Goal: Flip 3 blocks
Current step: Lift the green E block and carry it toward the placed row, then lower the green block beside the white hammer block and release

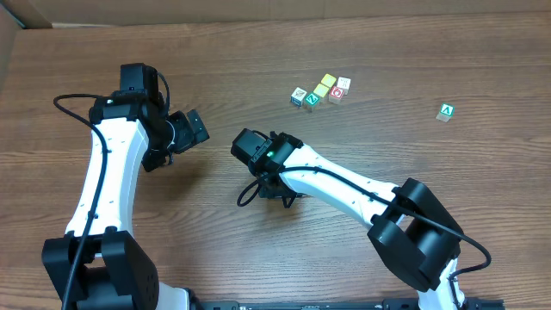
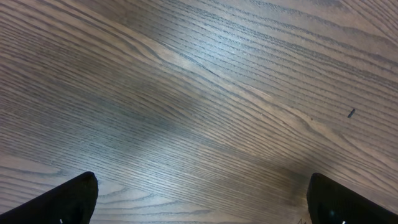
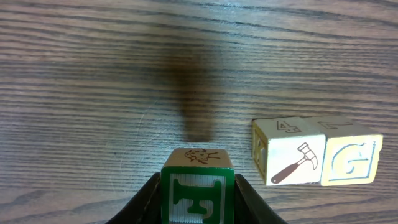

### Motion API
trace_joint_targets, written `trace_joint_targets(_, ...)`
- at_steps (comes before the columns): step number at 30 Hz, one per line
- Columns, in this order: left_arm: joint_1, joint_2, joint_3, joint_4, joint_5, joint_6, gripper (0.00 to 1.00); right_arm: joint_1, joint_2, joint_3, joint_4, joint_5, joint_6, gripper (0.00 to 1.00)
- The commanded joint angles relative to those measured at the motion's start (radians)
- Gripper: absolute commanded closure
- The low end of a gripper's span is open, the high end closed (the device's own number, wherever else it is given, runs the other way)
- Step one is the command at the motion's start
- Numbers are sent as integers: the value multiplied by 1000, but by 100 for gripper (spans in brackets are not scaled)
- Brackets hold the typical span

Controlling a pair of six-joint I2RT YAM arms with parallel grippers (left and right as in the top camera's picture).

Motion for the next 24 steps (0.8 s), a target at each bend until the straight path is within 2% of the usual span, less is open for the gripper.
trace_joint_targets(1, 4, 6, 13, 1, 4, -14, 0, 5, 6, -5, 6, 18, 8, 71)
trace_joint_targets(24, 4, 6, 13, 1, 4, -14, 0, 6, 32, -5, -6, 18, 11, 71)
